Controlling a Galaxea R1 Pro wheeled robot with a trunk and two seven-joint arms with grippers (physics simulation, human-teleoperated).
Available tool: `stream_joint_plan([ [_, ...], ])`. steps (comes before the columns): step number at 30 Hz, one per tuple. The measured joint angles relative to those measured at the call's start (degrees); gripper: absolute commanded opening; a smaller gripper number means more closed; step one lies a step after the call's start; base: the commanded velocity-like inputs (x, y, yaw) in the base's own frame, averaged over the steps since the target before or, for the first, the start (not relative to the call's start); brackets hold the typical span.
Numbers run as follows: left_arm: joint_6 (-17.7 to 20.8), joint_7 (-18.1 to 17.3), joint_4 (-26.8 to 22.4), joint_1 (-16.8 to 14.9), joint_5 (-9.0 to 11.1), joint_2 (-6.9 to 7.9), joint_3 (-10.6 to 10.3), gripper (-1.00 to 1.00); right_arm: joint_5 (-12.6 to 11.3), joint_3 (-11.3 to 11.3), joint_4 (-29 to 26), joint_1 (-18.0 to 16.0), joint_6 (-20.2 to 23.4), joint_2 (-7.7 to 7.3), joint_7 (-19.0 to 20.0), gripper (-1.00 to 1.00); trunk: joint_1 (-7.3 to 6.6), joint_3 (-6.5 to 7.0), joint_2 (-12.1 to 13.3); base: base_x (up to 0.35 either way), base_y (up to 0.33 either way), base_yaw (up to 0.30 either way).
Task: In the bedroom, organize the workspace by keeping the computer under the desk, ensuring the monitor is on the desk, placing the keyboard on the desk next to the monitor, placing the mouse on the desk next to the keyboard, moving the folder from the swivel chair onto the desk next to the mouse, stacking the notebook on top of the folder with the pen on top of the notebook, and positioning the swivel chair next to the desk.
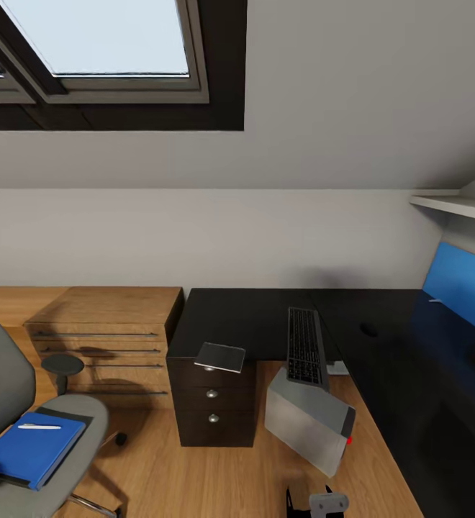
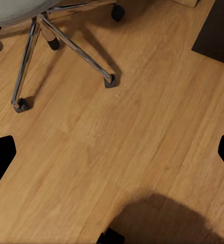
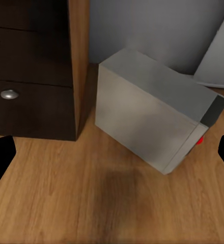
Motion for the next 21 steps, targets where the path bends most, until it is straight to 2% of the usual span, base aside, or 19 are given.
stream_joint_plan([
  [5, 0.28, -0.17, -1.53, -0.01, 0.01, 0.14, 0.02, 1.0, 0.15, 0.17, -0.12, 0.0, -0.12, 0.06, -0.01, 1.0, 1.1, -0.9, -2.01, -0.001, 0.0, 0.0],
  [9, 2.79, -0.25, -6.6, -0.02, 0.03, 0.23, 0.03, 1.0, 0.22, 0.28, -0.73, 0.0, -0.39, 0.18, -0.01, 1.0, 1.98, -1.62, -3.62, 0.0, 0.0, 0.0],
  [11, 7.01, -0.26, -10.73, -0.02, -0.01, 0.18, 0.03, 1.0, 0.19, 0.31, -2.37, 0.0, -0.44, 0.22, -0.02, 1.0, 2.42, -1.98, -4.42, 0.0, 0.0, 0.0],
  [12, 10.66, -0.26, -13.54, 0.01, -0.1, 0.14, 0.02, 1.0, 0.15, 0.34, -4.07, 0.0, -0.42, 0.25, -0.07, 1.0, 2.64, -2.15, -4.82, 0.0, 0.0, 0.0],
  [14, 14.32, -0.3, -16.43, 0.0, -0.06, 0.08, 0.03, 1.0, 0.05, 0.24, -6.25, 0.0, -0.38, 0.29, -0.12, 1.0, 3.08, -2.52, -5.62, 0.0, 0.0, 0.0],
  [16, 19.91, -0.33, -22.08, -0.03, 0.19, 0.03, -0.07, 1.0, -0.17, 0.07, -10.94, 0.0, -0.14, 0.3, -0.1, 1.0, 3.52, -2.87, -6.43, 0.0, 0.0, 0.0],
  [17, 21.11, -0.31, -23.72, -0.03, 0.19, 0.03, -0.07, 1.0, -0.36, -0.07, -12.15, 0.01, -0.09, 0.29, -0.11, 1.0, 3.74, -3.05, -6.83, 0.0, 0.0, 0.0],
  [19, 24.22, -0.25, -28.88, -0.03, 0.14, -0.03, -0.17, 1.0, -1.4, -0.49, -15.79, 0.01, -0.01, 0.29, -0.1, 1.0, 4.18, -3.41, -7.63, 0.0, 0.0, 0.0],
  [21, 27.8, -0.18, -34.86, -0.02, 0.11, -0.15, -0.42, 1.0, -3.86, -1.05, -19.68, 0.02, 0.02, 0.3, 0.02, 1.0, 4.61, -3.77, -8.43, 0.0, 0.0, 0.0],
])
